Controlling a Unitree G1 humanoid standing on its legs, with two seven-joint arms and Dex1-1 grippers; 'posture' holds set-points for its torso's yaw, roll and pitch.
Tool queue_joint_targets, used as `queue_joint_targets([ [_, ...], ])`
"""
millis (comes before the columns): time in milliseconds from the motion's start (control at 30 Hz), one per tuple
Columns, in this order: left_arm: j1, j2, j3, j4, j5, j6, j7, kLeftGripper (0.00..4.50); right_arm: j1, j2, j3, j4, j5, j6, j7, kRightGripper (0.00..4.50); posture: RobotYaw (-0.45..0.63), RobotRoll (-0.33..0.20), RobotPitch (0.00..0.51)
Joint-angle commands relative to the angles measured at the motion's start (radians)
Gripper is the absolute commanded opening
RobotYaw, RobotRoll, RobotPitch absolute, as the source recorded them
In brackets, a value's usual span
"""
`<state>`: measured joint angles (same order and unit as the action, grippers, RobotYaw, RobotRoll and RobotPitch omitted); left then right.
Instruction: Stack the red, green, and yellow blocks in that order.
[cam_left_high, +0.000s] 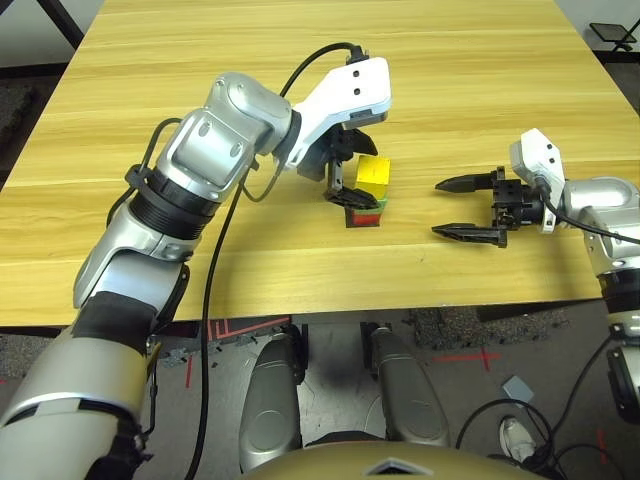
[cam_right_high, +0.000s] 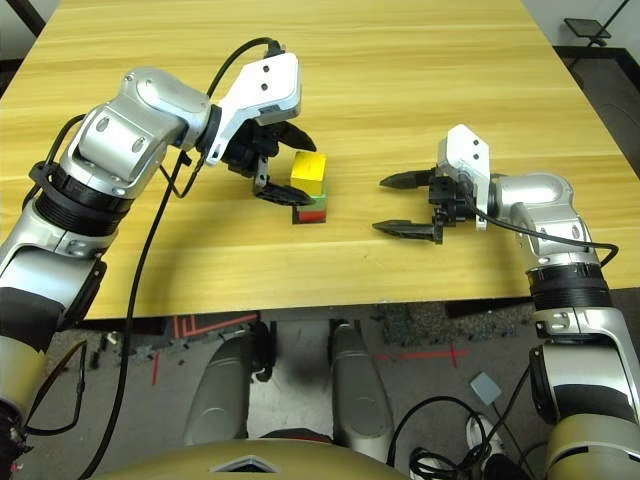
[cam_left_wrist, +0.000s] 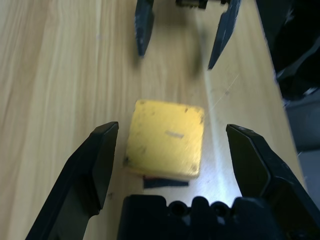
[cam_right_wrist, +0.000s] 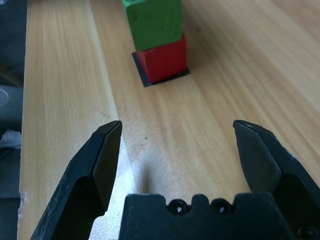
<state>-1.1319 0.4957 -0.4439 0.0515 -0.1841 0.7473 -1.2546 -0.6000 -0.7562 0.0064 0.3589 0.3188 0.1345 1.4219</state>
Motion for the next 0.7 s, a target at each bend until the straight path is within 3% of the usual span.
queue_joint_targets([
  [33, -0.002, 0.009, 0.122, -0.053, -0.079, 0.088, 0.033, 4.48, -0.026, -0.045, -0.078, 0.024, 0.052, 0.051, -0.006, 4.5, 0.02, 0.079, 0.233],
  [200, 0.041, 0.094, 0.317, -0.135, -0.228, 0.324, 0.075, 4.48, -0.042, -0.138, -0.182, 0.045, 0.117, 0.206, -0.049, 4.5, 0.03, 0.064, 0.23],
  [267, 0.063, 0.095, 0.446, -0.142, -0.266, 0.41, 0.169, 4.48, -0.048, -0.165, -0.23, 0.104, 0.104, 0.187, -0.11, 4.5, 0.04, 0.056, 0.23],
  [333, 0.121, 0.092, 0.546, -0.148, -0.247, 0.403, 0.286, 4.48, -0.054, -0.168, -0.265, 0.182, 0.071, 0.122, -0.194, 4.5, 0.04, 0.042, 0.231],
  [433, 0.287, 0.078, 0.648, -0.171, -0.17, 0.256, 0.469, 4.48, -0.041, -0.122, -0.326, 0.27, 0.057, 0.028, -0.348, 4.5, 0.03, 0.03, 0.234],
  [533, 0.435, 0.011, 0.724, -0.195, -0.119, 0.087, 0.636, 4.48, -0.037, -0.082, -0.377, 0.352, 0.061, -0.049, -0.448, 4.5, 0.03, 0.018, 0.233],
  [633, 0.531, -0.052, 0.75, -0.198, -0.086, -0.03, 0.749, 4.48, -0.062, -0.081, -0.402, 0.469, 0.054, -0.136, -0.49, 4.5, 0.03, 0.004, 0.238],
  [700, 0.59, -0.071, 0.751, -0.158, -0.05, -0.182, 0.788, 4.48, -0.077, -0.093, -0.413, 0.559, 0.044, -0.202, -0.524, 4.5, 0.03, -0.003, 0.244],
])
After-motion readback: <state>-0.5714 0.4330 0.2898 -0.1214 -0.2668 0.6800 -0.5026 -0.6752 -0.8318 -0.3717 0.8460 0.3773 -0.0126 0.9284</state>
